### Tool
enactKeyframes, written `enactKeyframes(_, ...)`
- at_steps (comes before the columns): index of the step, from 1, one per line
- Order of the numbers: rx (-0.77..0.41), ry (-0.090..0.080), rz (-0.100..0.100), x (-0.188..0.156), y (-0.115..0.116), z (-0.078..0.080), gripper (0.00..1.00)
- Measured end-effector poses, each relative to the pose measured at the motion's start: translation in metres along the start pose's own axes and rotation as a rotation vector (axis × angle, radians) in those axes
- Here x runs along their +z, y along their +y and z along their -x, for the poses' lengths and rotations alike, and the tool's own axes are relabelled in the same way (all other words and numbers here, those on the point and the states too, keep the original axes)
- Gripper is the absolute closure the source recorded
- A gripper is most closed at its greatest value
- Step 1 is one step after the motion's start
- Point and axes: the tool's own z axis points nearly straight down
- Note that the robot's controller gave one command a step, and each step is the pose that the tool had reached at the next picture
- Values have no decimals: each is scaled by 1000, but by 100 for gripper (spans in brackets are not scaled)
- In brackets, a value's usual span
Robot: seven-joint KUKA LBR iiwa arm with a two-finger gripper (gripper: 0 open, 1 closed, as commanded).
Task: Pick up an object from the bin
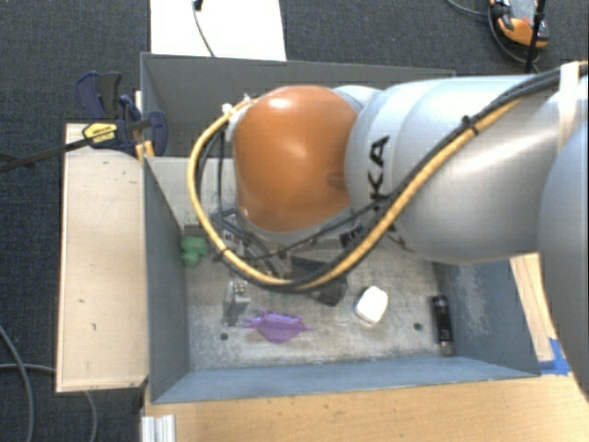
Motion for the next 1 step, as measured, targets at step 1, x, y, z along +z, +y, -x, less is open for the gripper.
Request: enactKeyframes(1, 5, -8, 2, -4, -1, 2, 0)
